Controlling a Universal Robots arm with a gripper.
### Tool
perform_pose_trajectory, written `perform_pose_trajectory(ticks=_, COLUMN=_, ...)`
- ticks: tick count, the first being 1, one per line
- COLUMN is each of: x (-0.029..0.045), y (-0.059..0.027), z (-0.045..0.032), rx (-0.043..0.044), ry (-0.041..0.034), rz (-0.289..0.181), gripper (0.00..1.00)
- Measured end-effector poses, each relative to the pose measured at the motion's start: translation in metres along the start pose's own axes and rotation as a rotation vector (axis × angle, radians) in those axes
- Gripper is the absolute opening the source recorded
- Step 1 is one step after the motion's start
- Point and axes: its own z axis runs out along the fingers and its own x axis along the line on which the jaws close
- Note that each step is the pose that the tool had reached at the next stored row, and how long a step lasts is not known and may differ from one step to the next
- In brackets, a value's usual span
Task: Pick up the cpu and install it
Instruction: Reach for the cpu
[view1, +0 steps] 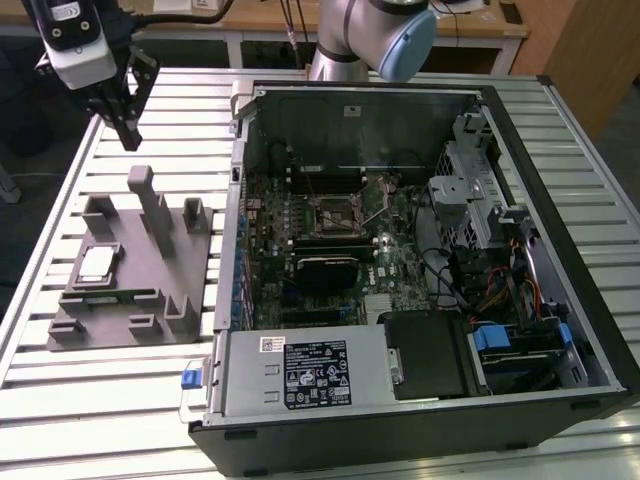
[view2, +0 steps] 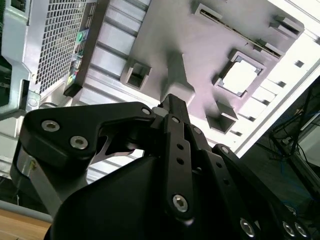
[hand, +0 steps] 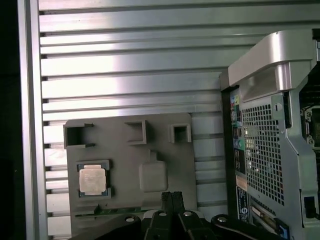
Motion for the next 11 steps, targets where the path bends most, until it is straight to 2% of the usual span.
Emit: perform_pose_trajectory(ticks=11, x=0.0205, y=-0.0017, z=0.0042, rx=0.0, ry=-0.0001, rz=0.0, gripper=0.11)
